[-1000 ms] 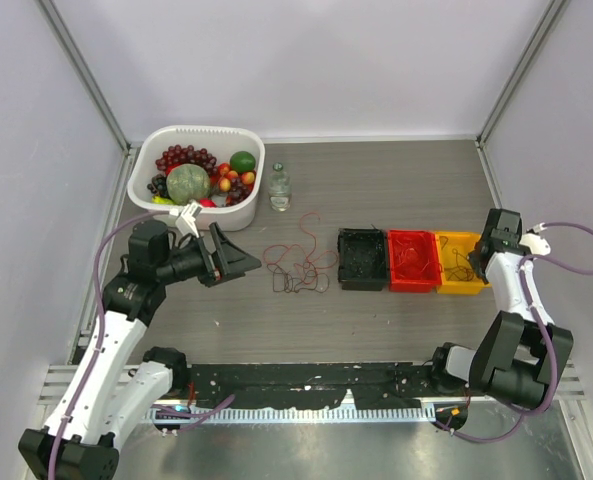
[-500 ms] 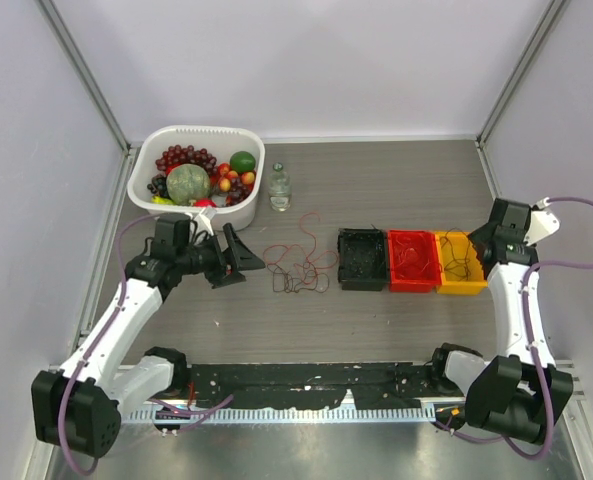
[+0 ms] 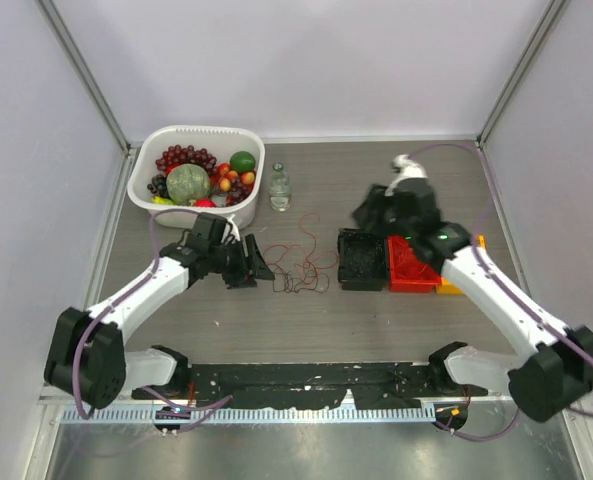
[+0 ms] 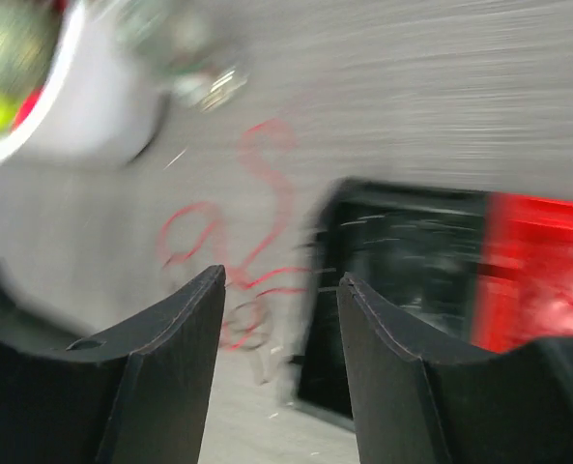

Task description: Untangle the cables

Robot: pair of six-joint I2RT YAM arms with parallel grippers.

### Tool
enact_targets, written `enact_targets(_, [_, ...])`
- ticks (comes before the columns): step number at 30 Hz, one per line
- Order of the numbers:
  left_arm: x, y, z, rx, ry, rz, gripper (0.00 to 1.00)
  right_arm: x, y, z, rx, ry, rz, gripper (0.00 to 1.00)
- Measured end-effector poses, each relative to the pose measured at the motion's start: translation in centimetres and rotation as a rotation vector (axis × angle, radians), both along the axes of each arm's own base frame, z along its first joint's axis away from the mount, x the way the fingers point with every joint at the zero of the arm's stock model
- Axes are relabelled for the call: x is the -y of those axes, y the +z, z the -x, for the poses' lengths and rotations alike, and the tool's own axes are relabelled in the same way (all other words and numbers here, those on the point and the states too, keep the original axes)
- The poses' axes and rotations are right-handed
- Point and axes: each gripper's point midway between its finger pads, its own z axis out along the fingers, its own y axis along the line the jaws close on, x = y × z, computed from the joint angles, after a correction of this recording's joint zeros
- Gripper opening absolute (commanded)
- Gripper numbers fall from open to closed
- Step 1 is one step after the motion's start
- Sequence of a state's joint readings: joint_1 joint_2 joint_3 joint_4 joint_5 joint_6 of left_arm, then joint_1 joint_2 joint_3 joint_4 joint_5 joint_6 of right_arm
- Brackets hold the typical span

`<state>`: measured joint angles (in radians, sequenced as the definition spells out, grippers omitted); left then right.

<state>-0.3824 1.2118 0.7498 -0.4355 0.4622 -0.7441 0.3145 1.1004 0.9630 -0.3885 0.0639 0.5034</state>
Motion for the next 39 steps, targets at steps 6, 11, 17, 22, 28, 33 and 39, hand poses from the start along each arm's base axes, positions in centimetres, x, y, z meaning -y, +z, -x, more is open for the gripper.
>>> enact_targets(6, [1.3, -4.5, -0.6, -0.039, -0.036, -0.138, 0.68, -15.1, -3.6, 3.7, -0.049, 0.472, 0.017, 0.54])
enact_targets(11, [1.3, -7.2, -2.3, -0.035, -0.027, -0.239, 0.62, -15.6, -4.7, 4.1, -0.061, 0.494, 0.026, 0.54])
enact_targets(17, [2.5, -8.4, -4.9, -0.015, -0.025, -0.273, 0.51, -13.2, -1.8, 4.1, 0.05, 0.435, 0.054, 0.54])
enact_targets(22, [4.1, -8.8, -6.2, 0.027, -0.037, -0.292, 0.09, -11.9, 0.4, 4.3, 0.125, 0.405, 0.053, 0.54])
enact_targets(28, [3.1, -8.9, -6.4, 0.045, -0.003, -0.356, 0.0, -12.2, -1.4, 3.9, 0.078, 0.413, 0.072, 0.54])
enact_targets(33, [1.1, -3.8, -3.9, 0.115, 0.021, -0.33, 0.0, -14.6, -4.2, 4.3, 0.007, 0.484, 0.037, 0.54])
enact_targets(39, [-0.3, 7.9, -1.6, 0.368, 0.066, -0.159, 0.0, -19.9, -7.4, 5.6, -0.054, 0.599, -0.039, 0.54])
